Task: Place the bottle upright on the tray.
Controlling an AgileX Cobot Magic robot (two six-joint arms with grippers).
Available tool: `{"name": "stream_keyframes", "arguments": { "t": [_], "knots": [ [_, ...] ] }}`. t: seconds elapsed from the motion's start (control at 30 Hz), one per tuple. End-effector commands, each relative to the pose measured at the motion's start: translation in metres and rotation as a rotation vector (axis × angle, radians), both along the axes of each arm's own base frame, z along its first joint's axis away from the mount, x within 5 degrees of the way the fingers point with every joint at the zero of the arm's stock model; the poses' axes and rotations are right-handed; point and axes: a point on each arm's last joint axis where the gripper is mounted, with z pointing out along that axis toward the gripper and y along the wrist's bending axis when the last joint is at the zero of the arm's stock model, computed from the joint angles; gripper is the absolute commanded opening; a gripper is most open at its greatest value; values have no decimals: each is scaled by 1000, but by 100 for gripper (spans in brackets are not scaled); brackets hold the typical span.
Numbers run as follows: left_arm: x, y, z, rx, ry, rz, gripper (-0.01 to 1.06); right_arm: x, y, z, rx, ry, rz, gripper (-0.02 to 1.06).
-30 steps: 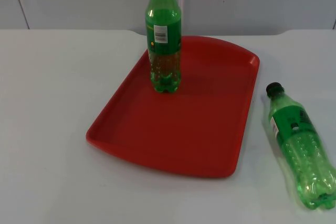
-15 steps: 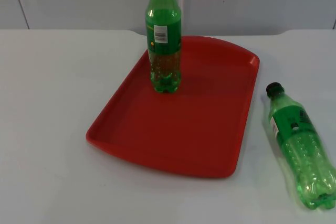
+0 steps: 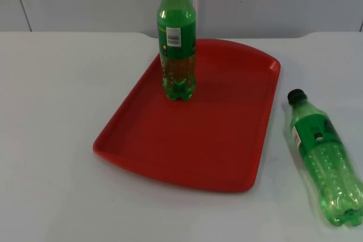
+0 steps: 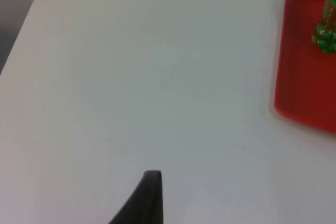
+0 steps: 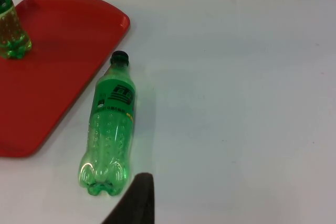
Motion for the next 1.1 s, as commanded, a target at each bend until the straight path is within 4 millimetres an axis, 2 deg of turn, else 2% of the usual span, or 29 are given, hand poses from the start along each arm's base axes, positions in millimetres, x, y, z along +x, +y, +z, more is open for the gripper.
{"name": "stream_keyframes", "arguments": {
  "t": [0.0,1.07],
  "knots": [
    [0,0,-1,0,0,-4,104,0,0,0,0,-6,-6,105],
    [0,0,-1,0,0,-4,104,0,0,0,0,-6,-6,105]
  ]
}}
